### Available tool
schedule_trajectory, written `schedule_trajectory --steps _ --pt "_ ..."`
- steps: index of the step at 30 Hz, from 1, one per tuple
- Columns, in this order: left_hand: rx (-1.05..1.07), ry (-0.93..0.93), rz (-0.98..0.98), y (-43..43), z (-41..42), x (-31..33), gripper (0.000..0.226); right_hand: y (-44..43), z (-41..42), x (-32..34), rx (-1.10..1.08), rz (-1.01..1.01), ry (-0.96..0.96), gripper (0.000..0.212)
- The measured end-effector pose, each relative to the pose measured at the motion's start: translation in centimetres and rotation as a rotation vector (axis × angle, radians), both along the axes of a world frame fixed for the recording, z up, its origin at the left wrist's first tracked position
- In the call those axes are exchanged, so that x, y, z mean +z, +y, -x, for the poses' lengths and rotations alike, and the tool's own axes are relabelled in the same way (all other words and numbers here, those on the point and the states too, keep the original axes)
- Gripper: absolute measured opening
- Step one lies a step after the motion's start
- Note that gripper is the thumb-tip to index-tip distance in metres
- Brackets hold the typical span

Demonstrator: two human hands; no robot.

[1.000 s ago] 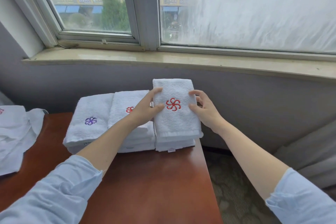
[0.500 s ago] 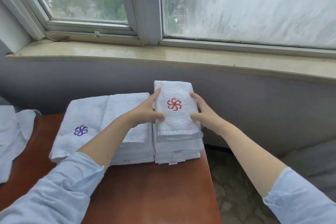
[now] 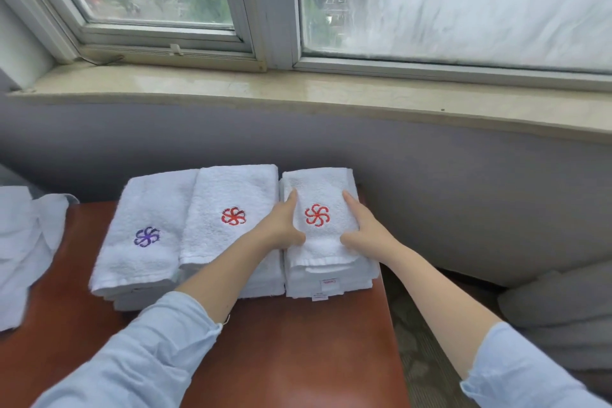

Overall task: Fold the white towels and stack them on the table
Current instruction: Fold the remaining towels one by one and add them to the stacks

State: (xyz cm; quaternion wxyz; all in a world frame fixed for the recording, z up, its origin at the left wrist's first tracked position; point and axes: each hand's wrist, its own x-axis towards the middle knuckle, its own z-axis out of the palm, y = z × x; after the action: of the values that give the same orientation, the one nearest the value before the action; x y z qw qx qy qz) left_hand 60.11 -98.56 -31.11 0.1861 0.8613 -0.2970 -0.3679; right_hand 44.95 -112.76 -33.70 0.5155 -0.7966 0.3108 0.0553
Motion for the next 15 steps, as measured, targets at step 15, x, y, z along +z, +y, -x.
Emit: schedule_trajectory --steps 15 --pt "-0.306 -0.563 0.063 8.8 5.8 3.6 0.078 6.4 3.1 5.9 0.530 0.931 0.065 0.084"
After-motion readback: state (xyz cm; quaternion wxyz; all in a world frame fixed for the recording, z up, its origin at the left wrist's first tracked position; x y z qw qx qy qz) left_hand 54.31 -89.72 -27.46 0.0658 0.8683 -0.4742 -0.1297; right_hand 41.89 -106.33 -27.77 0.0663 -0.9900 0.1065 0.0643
